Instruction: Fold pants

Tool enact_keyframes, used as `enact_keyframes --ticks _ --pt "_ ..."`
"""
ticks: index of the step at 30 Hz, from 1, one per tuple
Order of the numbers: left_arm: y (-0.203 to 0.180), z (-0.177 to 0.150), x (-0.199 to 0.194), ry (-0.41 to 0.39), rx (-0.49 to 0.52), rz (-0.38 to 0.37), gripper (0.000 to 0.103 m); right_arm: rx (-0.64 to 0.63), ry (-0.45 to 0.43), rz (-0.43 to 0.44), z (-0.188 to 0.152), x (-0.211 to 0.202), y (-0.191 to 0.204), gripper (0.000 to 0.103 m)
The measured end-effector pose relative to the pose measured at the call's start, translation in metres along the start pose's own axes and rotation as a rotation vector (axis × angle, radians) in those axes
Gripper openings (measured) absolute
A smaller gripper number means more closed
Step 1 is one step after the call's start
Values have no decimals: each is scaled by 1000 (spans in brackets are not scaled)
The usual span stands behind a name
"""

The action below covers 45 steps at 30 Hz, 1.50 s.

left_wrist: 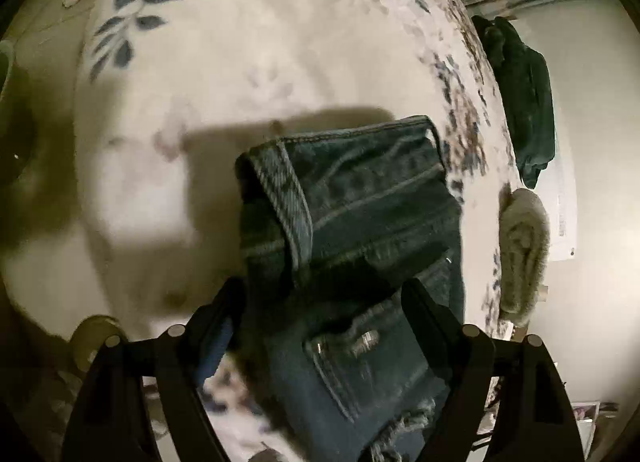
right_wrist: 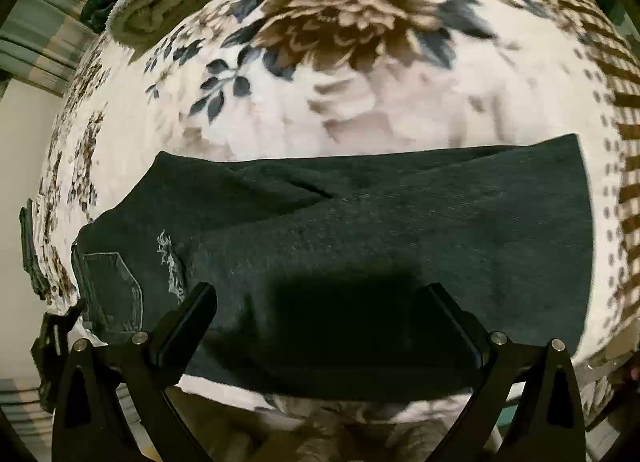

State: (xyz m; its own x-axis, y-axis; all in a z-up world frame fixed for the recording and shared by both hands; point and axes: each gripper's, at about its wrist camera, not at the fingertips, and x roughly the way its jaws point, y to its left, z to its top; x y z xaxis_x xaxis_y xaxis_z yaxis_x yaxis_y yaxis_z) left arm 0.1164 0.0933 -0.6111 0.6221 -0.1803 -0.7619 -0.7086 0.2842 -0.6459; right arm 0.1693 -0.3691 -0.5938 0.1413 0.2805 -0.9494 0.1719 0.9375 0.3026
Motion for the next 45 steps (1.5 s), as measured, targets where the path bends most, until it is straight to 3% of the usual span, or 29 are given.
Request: enact_keyframes --ticks 10,12,15,21,26,31,37,41,45 --pt "-11 14 9 -116 -47 34 75 -47 18 84 6 21 -11 103" --pt "-12 11 10 -139 -33 67 42 -53 22 98 6 20 -13 103" --pt "-11 4 -1 -173 -6 64 23 -72 29 118 5 17 -18 103" --pt "-69 -18 -47 -225 198 14 19 -80 34 156 5 9 -31 103" --pt "-148 -71 -80 -221 452 -56 19 -42 20 181 7 -6 -52 103" --pt "-213 -163 -85 -125 749 -97 18 26 -17 209 7 -27 -81 103" --pt "-229 -268 -47 47 1024 -65 18 112 -61 227 -1 -53 -127 103" --pt "-214 -329 4 189 1186 24 18 149 -70 216 -7 -66 -159 103" --pt "-198 -358 39 316 1247 159 20 157 -68 213 -9 -75 -181 103"
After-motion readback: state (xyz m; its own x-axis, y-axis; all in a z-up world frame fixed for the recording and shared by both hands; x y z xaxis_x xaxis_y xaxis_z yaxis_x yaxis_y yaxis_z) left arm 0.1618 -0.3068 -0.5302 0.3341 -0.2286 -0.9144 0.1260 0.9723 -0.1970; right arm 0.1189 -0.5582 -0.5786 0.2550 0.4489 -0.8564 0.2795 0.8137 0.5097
